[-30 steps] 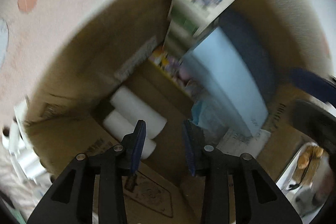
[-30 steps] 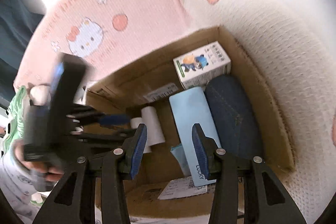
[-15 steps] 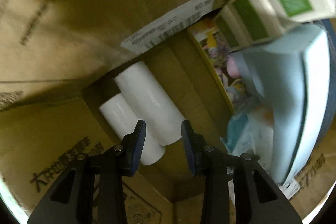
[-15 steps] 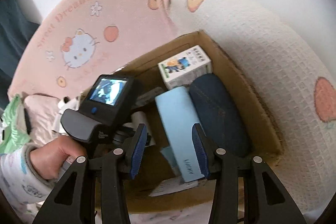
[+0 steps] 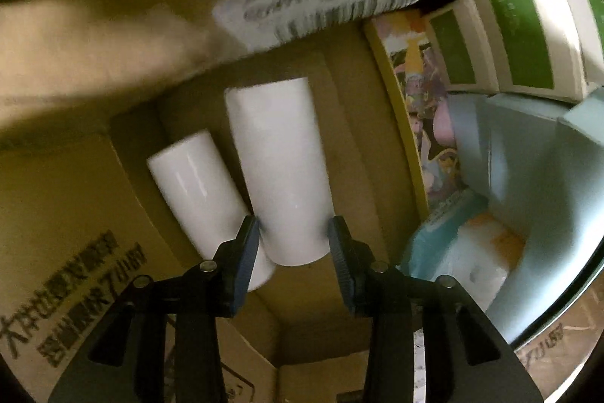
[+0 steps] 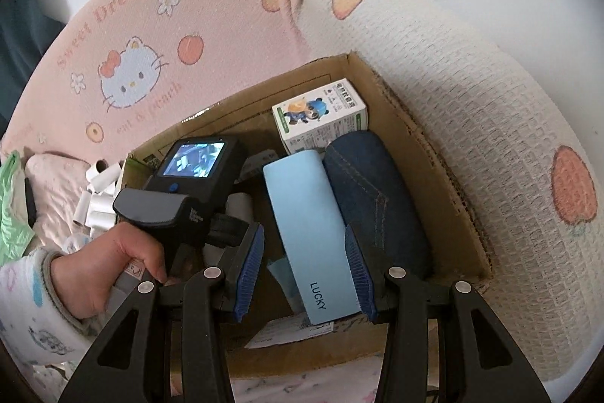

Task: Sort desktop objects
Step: 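Withdraw both tools from the box back toward the tube pile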

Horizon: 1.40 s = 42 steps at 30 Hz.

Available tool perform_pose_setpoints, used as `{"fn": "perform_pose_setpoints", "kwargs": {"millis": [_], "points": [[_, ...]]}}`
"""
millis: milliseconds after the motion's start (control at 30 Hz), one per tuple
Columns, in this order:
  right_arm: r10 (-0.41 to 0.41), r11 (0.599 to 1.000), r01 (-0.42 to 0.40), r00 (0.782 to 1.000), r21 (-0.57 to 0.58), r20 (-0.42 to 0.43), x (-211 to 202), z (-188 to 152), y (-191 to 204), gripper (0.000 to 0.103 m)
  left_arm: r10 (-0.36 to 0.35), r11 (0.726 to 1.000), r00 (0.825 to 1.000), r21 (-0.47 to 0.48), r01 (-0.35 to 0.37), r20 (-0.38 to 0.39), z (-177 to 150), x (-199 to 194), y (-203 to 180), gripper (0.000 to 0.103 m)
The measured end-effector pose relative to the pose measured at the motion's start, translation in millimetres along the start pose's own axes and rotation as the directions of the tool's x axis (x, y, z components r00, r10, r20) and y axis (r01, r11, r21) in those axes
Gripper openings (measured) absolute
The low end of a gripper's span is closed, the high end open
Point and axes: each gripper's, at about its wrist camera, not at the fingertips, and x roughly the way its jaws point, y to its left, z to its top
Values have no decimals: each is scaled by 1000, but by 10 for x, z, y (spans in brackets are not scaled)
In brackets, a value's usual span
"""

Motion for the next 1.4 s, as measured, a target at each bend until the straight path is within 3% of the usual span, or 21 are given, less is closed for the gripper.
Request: {"fn": "perform_pose_setpoints", "kwargs": {"millis": [133,300,767,1033,1167,1200,1233,1267,1300,1367,1400], "points": [[-9,1000,9,1000,2,-5,25,9,7,42,-17,1000,1000,0,17,-1,-70,13,32,42],[-42,999,42,999,-5,-4,11,19,18,42,-77,994,996,-75,74,-43,-151,79,123,42],[-92,996,92,995,7,-46,93,-18,15,42,-23,991,1000,-135,23,0,-230,48,177,42],[-117,993,118,992,7,-48,78,2,61,42,-14,992,994,-125,28,113,-343,-276,184,43],[-131,991,131,990,-3,-49,49,10,139,42,-39,996,976,-67,54,213,-518,-564,199,42],[-138,990,138,989,-6,-49,41,12,164,42,-47,997,969,-43,59,243,-574,-641,201,35],[-144,990,143,988,-11,-50,28,18,200,42,-54,998,961,-24,63,270,-625,-707,204,19],[-147,989,146,988,-14,-49,17,17,223,42,-57,998,954,0,60,296,-684,-776,213,11],[-150,989,150,988,-18,-47,3,20,259,42,-55,998,945,19,52,322,-741,-840,224,6],[-156,988,155,987,-28,-44,-19,28,338,42,-71,996,919,70,47,388,-873,-974,264,5],[-159,987,158,986,-29,-43,-24,33,362,42,-77,995,909,92,42,411,-607,-1143,216,4]]}}
